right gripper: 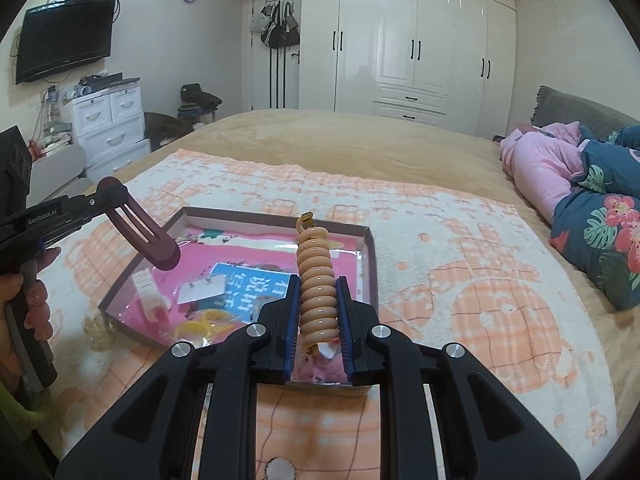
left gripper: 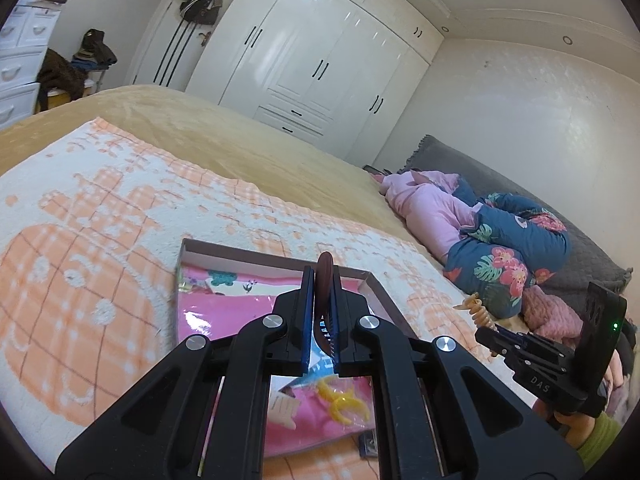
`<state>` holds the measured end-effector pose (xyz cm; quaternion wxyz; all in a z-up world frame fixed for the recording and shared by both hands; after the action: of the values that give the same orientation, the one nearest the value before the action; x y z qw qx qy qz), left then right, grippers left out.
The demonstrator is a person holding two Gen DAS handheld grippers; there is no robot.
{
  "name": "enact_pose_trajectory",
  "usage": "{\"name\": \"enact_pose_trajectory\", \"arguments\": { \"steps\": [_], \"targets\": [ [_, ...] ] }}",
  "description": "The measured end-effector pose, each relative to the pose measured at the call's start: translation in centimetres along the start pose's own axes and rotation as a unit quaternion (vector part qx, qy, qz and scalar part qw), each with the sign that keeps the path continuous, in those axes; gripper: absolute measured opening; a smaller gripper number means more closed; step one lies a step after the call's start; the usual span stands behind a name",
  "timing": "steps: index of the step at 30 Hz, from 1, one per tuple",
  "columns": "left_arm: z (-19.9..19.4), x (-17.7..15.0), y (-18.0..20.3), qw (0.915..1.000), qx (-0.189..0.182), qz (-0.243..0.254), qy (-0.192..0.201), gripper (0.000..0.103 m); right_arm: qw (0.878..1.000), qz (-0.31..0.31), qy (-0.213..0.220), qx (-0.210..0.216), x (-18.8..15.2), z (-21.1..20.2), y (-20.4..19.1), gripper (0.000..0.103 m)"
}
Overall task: Organize jewelry
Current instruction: 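Carry the spiral hair tie into the box with the right gripper while the left drops the maroon clip there, then move the left gripper to the pearl clip while the right approaches the silver hairpin packet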
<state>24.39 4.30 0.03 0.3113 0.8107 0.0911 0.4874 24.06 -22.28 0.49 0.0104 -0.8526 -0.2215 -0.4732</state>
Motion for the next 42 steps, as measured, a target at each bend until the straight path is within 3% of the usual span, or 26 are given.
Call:
{"name": "enact_pose_trajectory", "arguments": {
  "steps": [8, 16, 28, 32, 36, 42],
  "targets": [
    [2.2, -0.9, -2.1, 0.9994, 0.020, -0.016, -0.025, 0.002, 0.999, 0.008, -0.031, 0.013, -0.2, 3.5, -0.5, 0.017],
    [3.1, -1.6, -3.8, 0.9976, 0.041, -0.037, -0.043, 0.002, 0.997, -0.002, -0.072, 0.040, -1.8, 7.1, -3.6, 0.017],
    [3.1, -1.7, -4.7, 0.9960, 0.050, -0.054, -0.051, 0.002, 0.994, -0.007, -0.080, 0.076, -1.8, 8.5, -6.7, 0.018],
    [2.7, -1.5, -4.7, 0.9961, 0.049, -0.055, -0.048, 0.003, 0.995, -0.008, -0.065, 0.074, -1.6, 7.4, -6.8, 0.034],
    [1.9, -1.3, -4.5, 0.9966, 0.048, -0.053, -0.041, 0.015, 0.996, -0.003, -0.046, 0.071, -1.5, 5.5, -6.4, 0.042],
    [0.0, -0.9, -3.2, 0.9979, 0.051, -0.034, -0.024, 0.024, 0.998, -0.006, -0.008, 0.062, -1.6, 2.1, -6.2, 0.059]
  ]
}}
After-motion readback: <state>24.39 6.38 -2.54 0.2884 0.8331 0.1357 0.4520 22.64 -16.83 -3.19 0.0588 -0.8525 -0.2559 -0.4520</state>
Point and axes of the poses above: each gripper's, at about its wrist camera, not at the fingertips, and z roughly the way its jaws point, y to its right, x to its top, the point moved 1 cm from there along z, roughly the way its jaws point, and after that the axes turned 10 degrees about -z, right-handed, at the moved point
